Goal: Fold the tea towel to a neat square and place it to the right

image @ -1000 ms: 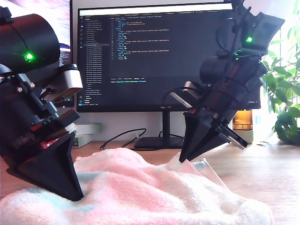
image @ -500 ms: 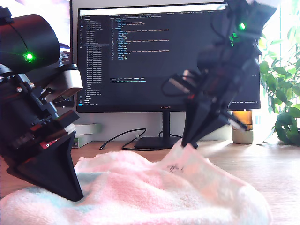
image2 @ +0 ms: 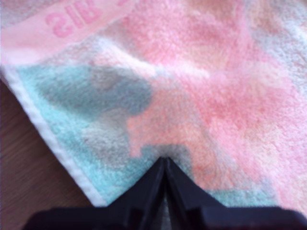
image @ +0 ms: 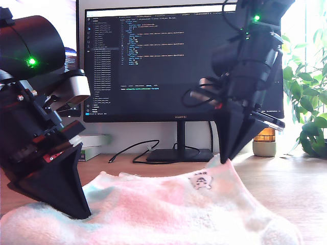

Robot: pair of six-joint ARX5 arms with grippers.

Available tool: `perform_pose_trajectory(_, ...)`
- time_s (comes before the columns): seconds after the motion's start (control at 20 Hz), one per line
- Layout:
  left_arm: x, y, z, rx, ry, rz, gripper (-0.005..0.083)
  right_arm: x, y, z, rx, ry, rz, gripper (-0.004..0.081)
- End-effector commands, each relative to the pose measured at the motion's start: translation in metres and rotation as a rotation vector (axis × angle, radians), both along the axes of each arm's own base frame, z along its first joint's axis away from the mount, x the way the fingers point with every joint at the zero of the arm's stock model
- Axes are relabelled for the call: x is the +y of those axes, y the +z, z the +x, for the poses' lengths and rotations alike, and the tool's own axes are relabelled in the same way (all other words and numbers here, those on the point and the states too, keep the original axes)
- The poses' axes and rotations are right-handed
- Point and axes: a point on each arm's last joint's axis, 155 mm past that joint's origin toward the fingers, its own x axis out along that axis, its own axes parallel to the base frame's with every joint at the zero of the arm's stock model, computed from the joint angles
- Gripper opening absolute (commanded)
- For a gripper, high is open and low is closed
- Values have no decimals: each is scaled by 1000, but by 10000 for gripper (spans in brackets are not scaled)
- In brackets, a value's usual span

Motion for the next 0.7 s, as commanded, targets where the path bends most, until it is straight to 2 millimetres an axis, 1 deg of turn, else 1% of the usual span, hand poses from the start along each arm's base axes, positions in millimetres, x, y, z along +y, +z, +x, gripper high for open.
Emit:
perform_pose_trajectory(0.0,36,-46,-29,120,27,144,-22,0,-4,2,-20,23,-37,-8)
perform_pose_trajectory(0.15,36,-45,-28,118,27,142,-22,3,-6,6,-57,37,-65,-8)
perform_pose_trajectory(0.3,36,-45,-28,118,27,142,-22,7,-7,4,-62,49,-70,-8)
perform_pose_trajectory(0.55,36,-45,-28,119,28,142,-22,-2,-19,0,-31,53,-119,-1)
perform_pose_trajectory(0.6,36,-45,-28,119,28,142,-22,-2,-23,-2,-17,55,-126,30)
perform_pose_trajectory(0.65,36,-45,-28,119,28,142,-22,-2,-26,-4,-9,64,-133,89)
